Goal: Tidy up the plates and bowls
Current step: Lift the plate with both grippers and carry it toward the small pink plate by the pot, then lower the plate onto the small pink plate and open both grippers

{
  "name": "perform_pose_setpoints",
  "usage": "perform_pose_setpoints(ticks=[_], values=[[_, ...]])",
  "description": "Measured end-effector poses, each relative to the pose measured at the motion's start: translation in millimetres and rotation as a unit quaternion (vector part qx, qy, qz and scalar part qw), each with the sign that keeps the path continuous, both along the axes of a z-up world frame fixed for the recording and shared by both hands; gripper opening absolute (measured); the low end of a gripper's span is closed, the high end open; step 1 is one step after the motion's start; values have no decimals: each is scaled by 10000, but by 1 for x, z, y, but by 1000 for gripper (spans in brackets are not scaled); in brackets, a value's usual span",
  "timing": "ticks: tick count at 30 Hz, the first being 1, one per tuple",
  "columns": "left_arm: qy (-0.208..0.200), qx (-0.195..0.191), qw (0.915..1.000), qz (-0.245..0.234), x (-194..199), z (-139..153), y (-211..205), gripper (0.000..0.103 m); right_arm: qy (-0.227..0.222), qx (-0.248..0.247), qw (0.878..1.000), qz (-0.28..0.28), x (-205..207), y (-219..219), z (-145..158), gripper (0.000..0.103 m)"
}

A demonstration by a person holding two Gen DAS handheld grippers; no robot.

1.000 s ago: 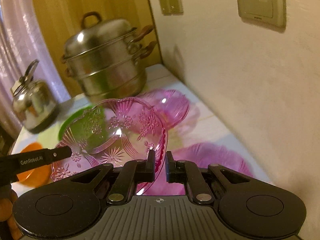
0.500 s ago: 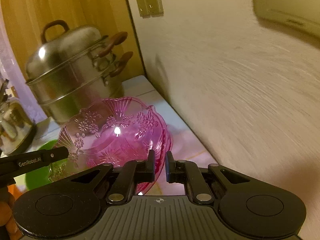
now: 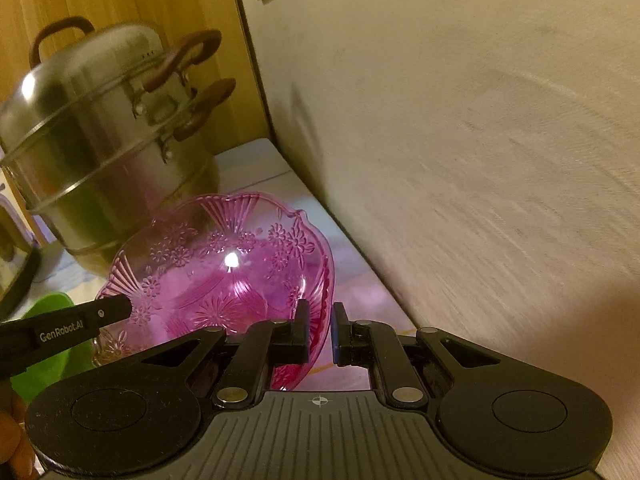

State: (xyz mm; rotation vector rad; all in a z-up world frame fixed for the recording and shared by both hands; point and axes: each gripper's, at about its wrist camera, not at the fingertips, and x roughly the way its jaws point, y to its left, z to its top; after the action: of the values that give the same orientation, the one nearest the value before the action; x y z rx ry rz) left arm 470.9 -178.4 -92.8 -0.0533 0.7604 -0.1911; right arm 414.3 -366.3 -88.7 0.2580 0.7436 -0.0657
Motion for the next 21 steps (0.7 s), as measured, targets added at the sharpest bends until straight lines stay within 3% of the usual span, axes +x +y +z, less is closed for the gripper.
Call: perform_pose_setpoints(ticks=[21], values=[[-62, 419, 9991, 54, 5, -20, -8, 14, 43, -309, 9993, 220, 16, 9, -20, 11]])
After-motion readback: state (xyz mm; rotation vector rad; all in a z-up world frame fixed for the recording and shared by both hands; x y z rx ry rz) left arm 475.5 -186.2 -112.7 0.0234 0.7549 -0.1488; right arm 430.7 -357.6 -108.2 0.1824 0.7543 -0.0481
